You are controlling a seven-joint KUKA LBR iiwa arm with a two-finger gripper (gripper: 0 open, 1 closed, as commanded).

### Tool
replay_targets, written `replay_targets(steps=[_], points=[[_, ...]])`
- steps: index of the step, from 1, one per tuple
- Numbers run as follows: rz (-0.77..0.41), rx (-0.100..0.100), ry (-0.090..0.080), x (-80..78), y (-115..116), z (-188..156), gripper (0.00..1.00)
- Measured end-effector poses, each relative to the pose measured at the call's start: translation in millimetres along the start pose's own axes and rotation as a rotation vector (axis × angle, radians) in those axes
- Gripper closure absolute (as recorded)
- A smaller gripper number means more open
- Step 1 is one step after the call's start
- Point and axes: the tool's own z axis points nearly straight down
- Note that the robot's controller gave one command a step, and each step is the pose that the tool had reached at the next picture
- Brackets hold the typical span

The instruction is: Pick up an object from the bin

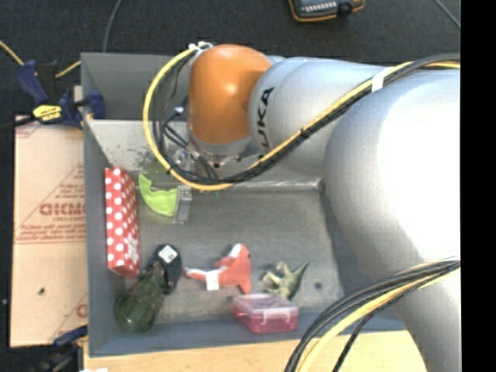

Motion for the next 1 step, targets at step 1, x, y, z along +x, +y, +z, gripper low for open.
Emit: replay_targets(steps=[1], points=[[-0.007, 0.005, 0.010, -1.3, -5.7, 57.0, 0.00]])
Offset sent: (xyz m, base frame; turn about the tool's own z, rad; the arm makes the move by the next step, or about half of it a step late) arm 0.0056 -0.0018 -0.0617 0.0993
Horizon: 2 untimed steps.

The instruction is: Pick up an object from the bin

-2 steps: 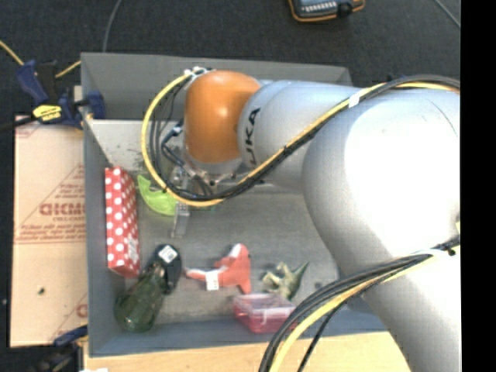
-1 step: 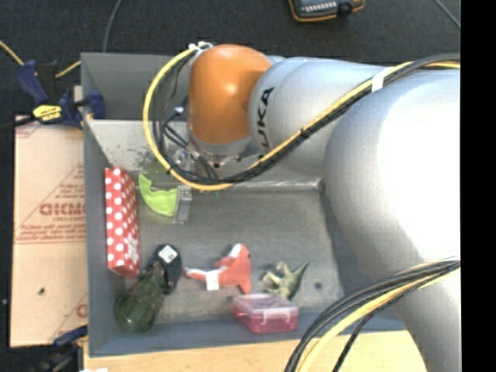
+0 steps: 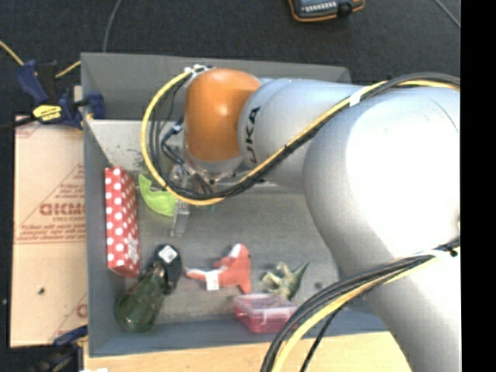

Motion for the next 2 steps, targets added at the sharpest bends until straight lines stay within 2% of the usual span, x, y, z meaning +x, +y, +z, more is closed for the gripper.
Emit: replay_targets(steps=[1, 2], points=[[0.056, -0.004, -0.007, -3.4, 1.2, 1.2, 0.00], [0.068, -0.003, -0.005, -4.4, 13.9, 3.5, 1.00]])
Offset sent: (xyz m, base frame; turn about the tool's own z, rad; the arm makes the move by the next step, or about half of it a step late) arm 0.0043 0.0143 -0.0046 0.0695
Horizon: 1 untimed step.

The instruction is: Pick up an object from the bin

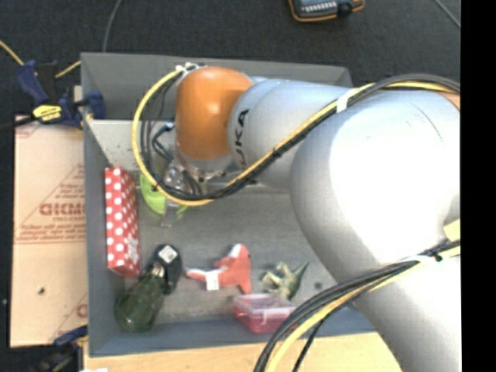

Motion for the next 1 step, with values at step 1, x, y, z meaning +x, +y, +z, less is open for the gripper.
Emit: replay_targets(steps=[1], points=[[0.001, 0.000, 0.000, -0.1, -0.1, 0.0, 1.00]])
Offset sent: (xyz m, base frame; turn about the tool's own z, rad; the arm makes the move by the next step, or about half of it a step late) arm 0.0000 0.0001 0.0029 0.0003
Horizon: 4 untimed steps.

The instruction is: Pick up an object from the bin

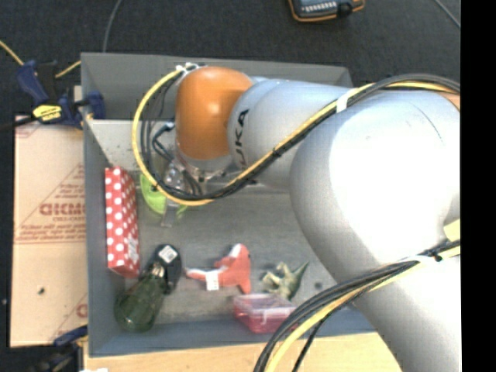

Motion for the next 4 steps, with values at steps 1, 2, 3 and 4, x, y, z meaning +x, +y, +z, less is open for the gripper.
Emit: replay_targets(steps=[1, 2, 3, 4], points=[[-0.001, -0.003, -0.004, -1.3, -0.1, -4.0, 1.00], [0.001, -0.004, -0.005, -2.0, -0.4, -41.2, 1.00], [0.001, -0.003, -0.002, -1.1, -1.3, -11.7, 1.00], [0.002, -0.007, -0.010, -4.1, -0.3, -49.9, 1.00]])
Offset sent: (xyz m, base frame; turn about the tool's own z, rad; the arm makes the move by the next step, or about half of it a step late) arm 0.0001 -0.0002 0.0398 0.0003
